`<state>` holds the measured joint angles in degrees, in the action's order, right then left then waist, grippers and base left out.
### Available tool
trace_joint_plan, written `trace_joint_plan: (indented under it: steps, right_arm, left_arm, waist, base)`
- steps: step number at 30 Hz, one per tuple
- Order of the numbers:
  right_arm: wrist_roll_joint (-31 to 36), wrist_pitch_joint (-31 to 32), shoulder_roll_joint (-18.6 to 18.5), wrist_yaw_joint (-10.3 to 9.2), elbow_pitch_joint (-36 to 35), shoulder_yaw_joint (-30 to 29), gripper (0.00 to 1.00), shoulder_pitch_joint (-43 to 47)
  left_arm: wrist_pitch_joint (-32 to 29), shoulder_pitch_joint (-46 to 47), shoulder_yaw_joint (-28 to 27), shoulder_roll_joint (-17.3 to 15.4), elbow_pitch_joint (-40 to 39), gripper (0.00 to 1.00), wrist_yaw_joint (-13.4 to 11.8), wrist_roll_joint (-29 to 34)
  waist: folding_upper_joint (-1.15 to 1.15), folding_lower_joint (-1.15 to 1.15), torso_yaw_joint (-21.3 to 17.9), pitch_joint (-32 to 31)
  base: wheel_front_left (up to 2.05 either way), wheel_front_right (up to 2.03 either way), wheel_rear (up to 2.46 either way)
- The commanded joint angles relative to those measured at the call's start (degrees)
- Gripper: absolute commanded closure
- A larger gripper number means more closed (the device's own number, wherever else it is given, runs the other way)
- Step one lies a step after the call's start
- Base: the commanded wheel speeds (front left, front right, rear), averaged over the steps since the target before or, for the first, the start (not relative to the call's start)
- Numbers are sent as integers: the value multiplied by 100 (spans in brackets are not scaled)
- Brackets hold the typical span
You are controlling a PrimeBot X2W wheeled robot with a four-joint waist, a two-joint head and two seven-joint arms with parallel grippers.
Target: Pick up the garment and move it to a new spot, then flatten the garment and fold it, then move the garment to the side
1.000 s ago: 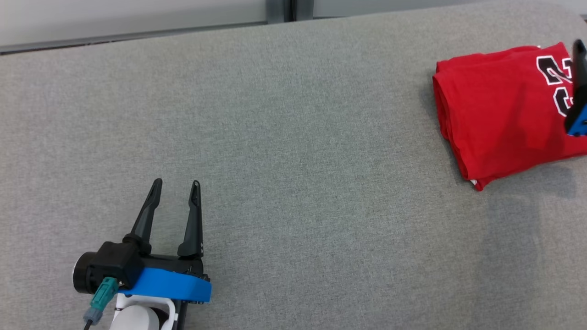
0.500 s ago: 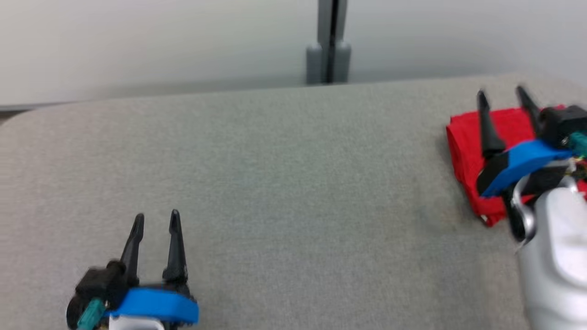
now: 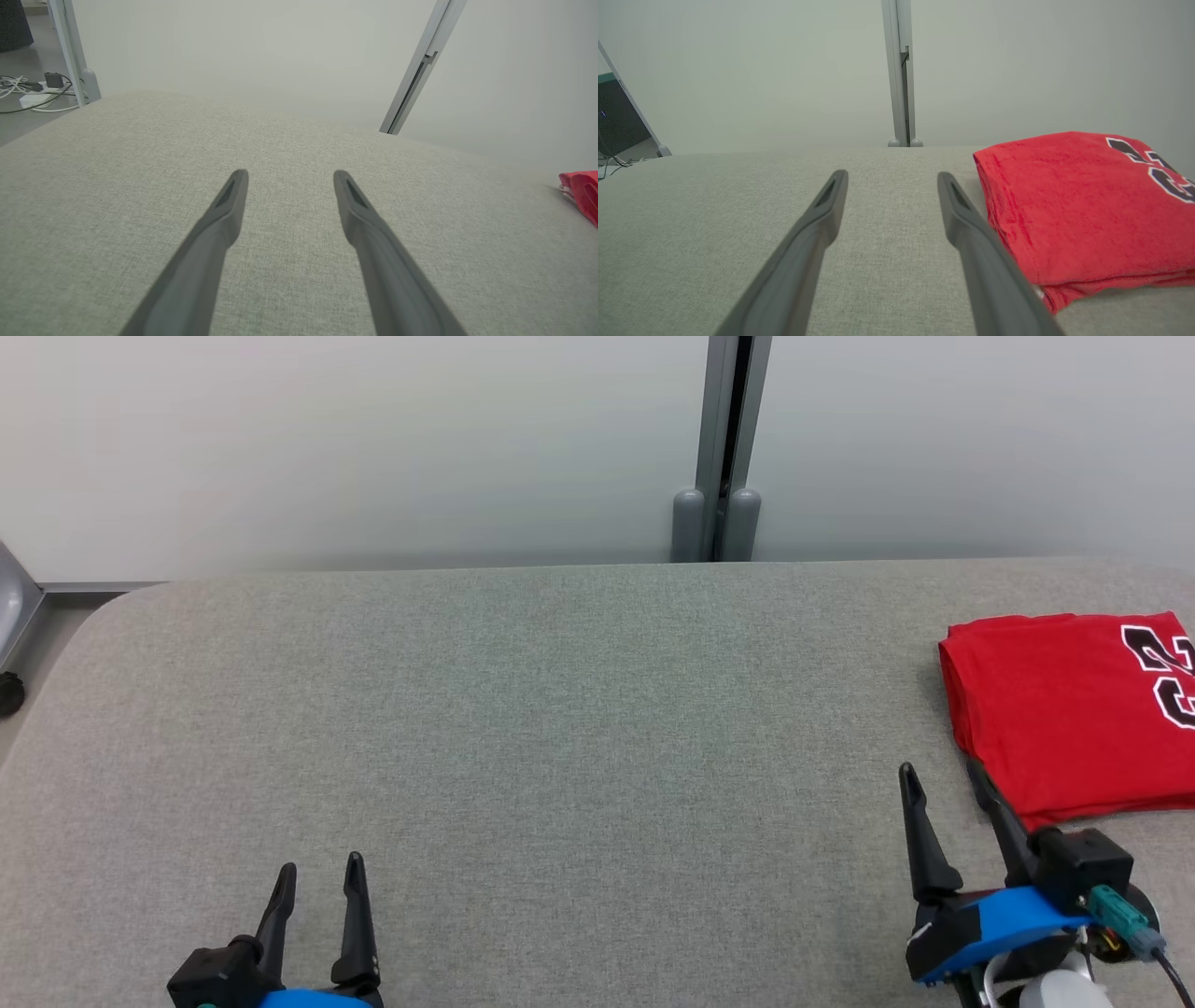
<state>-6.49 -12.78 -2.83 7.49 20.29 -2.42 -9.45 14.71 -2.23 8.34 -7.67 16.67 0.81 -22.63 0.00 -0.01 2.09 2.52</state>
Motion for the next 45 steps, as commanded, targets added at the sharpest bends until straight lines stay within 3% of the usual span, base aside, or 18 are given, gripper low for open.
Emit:
trace_joint_plan:
  steps: [1,12,27,28,32,45]
  right_arm:
    - [-101,-75,-16,0,-89,25,0,225]
    - [-269,-194,-11,0,-227,443,0,630]
    - [-362,-219,-12,0,-229,508,0,631]
    - [-329,-193,-2,0,-212,505,100,584]
    - [-379,-169,4,0,-51,502,100,639]
    - [-1713,173,2,0,-151,351,100,582]
  left_arm:
    - [-2,-39,29,-19,20,0,42,-24]
    - [30,-72,39,18,1,0,60,-85]
    - [-71,-37,154,-3,56,0,28,-104]
    - [-68,-32,157,20,44,100,28,-106]
    - [-103,-64,159,80,199,100,29,-155]
    - [-436,100,-117,144,125,100,133,-1257]
  waist:
    - [0,1,1,-33]
    - [0,1,-70,-53]
    - [0,1,-57,-56]
    - [0,1,-57,-56]
    - [0,1,-58,-57]
    - [0,1,-72,-74]
  base:
    - [0,0,0]
    - [0,0,0]
    - [0,0,0]
    - [0,0,0]
    - [0,0,0]
    - [0,0,0]
